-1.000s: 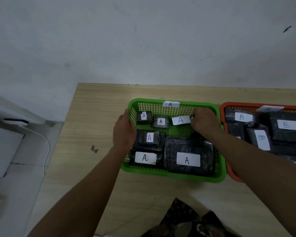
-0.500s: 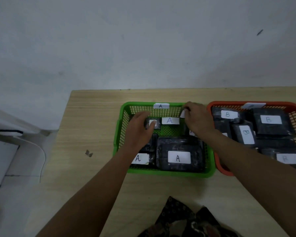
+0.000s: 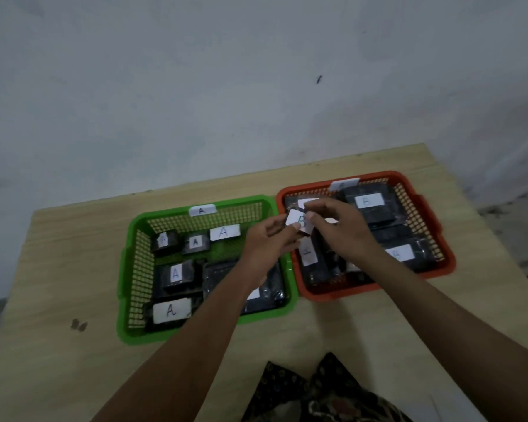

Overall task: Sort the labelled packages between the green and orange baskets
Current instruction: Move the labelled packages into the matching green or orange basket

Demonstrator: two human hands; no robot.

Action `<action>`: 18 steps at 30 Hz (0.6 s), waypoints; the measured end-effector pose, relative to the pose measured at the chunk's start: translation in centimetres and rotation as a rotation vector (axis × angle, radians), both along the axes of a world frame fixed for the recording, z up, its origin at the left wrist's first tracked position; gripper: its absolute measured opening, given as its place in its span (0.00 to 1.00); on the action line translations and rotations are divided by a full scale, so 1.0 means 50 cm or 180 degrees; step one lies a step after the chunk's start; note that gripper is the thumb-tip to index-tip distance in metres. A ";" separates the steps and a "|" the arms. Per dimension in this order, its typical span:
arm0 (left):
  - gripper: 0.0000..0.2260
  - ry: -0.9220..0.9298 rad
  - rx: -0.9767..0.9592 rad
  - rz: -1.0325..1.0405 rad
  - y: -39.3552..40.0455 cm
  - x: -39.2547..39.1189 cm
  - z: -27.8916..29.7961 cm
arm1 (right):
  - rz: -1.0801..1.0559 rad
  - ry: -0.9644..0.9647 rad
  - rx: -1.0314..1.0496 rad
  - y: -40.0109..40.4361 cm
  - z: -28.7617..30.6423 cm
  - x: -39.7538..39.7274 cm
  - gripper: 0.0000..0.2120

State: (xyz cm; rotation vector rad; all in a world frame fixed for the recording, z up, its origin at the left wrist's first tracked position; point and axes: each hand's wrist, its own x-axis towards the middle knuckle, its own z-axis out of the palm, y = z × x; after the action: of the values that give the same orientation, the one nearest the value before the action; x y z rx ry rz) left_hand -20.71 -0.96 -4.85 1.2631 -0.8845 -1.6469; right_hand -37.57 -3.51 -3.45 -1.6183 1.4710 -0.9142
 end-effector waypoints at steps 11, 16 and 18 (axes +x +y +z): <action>0.14 -0.0219 0.0222 0.0025 -0.022 -0.147 -0.018 | 0.0479 0.0275 -0.0023 0.005 -0.041 -0.169 0.26; 0.16 -0.2060 -0.0968 -0.0182 -0.043 -0.190 -0.035 | 0.0436 0.0760 -0.0653 -0.008 -0.065 -0.239 0.26; 0.20 -0.3050 -0.1771 -0.0334 -0.044 -0.204 -0.045 | 0.0309 0.0944 -0.0575 -0.015 -0.074 -0.279 0.26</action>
State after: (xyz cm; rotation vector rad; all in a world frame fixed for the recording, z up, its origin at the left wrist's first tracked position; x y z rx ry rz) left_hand -30.91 -3.18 -7.08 1.5866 -1.8417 -0.6833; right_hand -51.53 -4.25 -7.12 -2.0101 1.5240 -0.7961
